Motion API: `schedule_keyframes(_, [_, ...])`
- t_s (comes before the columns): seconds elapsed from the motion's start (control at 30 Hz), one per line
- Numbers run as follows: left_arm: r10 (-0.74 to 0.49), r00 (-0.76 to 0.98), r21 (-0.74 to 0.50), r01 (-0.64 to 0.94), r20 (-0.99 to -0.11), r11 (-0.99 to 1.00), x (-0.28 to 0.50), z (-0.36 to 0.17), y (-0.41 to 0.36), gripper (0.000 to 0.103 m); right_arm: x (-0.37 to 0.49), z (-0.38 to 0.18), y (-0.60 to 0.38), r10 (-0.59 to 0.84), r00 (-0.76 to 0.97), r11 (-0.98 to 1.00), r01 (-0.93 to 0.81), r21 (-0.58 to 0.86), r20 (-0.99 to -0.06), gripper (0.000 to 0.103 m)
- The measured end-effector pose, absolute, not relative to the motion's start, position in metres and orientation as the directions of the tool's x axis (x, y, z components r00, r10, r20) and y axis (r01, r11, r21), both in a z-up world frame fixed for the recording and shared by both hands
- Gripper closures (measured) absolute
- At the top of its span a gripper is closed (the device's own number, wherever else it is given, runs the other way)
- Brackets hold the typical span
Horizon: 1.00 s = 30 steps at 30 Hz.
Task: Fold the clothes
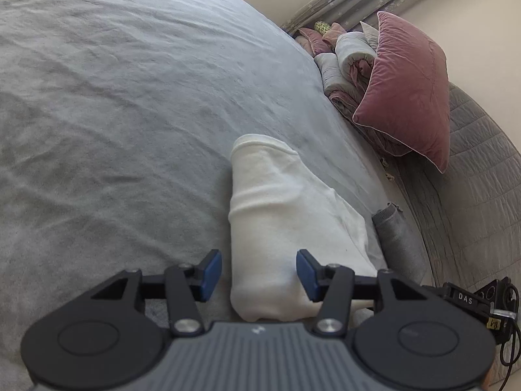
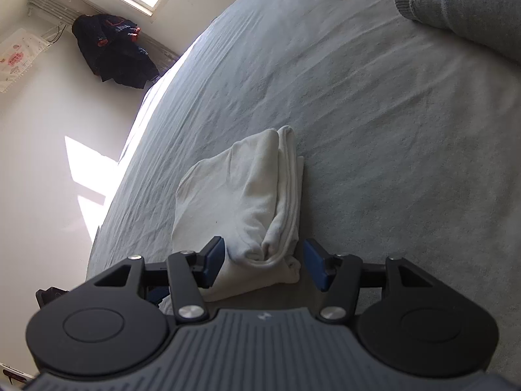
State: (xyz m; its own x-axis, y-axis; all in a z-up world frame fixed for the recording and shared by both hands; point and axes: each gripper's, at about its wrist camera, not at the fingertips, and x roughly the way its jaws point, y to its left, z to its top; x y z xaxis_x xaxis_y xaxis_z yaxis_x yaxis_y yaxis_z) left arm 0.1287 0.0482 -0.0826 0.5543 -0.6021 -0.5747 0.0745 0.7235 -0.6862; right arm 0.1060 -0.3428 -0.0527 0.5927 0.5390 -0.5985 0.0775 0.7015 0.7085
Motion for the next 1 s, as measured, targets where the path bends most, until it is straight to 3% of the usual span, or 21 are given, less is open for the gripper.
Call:
schedule_keyframes(0.63, [-0.634, 0.571, -0.750, 0.047, -0.522, 0.660, 0.159, -0.103, 0.036, 0.052, 0.128, -0.083, -0.358, 0.608, 0.633, 0.561, 0.085, 0.823, -0.479, 0.046])
schedule_keyframes(0.83, [-0.606, 0.584, -0.723, 0.047, -0.540, 0.689, 0.155, -0.092, 0.030, 0.064, 0.133, -0.089, -0.363, 0.628, 0.641, 0.512, 0.086, 0.854, -0.441, 0.066])
schedule_keyframes(1.0, [-0.608, 0.599, -0.714, 0.085, -0.521, 0.695, 0.159, -0.070, 0.016, 0.069, 0.129, -0.074, -0.371, 0.623, 0.658, 0.507, 0.071, 0.859, -0.423, 0.069])
